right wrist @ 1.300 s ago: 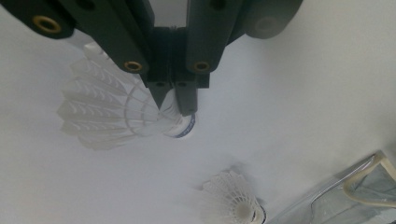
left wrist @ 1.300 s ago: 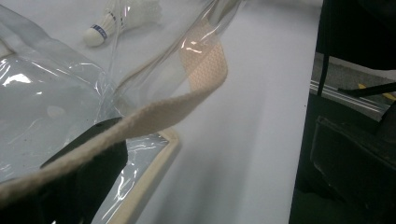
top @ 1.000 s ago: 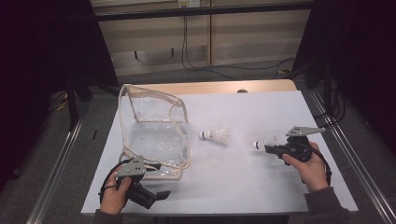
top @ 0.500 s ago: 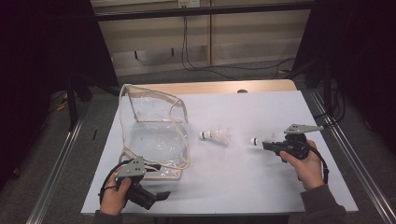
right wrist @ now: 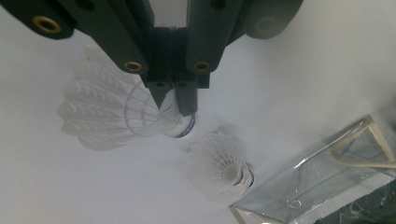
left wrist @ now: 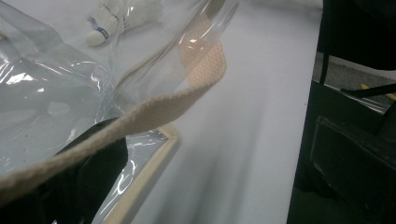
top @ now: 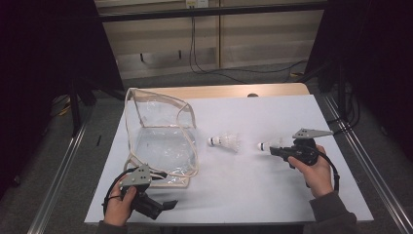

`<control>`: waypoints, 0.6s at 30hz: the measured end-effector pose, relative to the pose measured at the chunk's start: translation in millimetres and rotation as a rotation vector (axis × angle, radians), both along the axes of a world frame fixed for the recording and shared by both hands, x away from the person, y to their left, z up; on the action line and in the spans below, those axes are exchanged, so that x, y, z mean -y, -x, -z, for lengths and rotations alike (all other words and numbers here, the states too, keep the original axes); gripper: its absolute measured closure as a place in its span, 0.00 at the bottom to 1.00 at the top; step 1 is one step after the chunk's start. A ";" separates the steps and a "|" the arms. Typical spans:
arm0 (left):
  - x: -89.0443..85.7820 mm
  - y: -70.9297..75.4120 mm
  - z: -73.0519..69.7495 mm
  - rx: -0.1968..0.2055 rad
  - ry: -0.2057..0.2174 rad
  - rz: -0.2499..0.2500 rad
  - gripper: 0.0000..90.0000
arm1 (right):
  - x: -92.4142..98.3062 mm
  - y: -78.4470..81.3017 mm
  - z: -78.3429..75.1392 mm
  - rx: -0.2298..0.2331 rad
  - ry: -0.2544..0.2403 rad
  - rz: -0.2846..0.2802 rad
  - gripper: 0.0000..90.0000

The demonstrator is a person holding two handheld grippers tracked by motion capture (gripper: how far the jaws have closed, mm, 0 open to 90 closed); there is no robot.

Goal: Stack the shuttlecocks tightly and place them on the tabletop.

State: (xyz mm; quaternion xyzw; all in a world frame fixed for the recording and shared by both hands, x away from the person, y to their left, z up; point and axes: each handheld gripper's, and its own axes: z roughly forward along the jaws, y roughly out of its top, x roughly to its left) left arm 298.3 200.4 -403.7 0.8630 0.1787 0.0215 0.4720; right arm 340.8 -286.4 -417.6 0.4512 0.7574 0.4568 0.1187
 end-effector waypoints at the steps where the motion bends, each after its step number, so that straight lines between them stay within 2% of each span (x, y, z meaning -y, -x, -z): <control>1: -0.1 0.0 -0.1 0.001 -0.001 0.000 0.04 | -0.4 -0.1 0.1 0.002 -0.002 0.006 1.00; 18: -1.9 0.9 -0.7 0.008 0.002 -0.006 0.04 | -9.8 -4.8 0.8 0.007 -0.009 0.009 1.00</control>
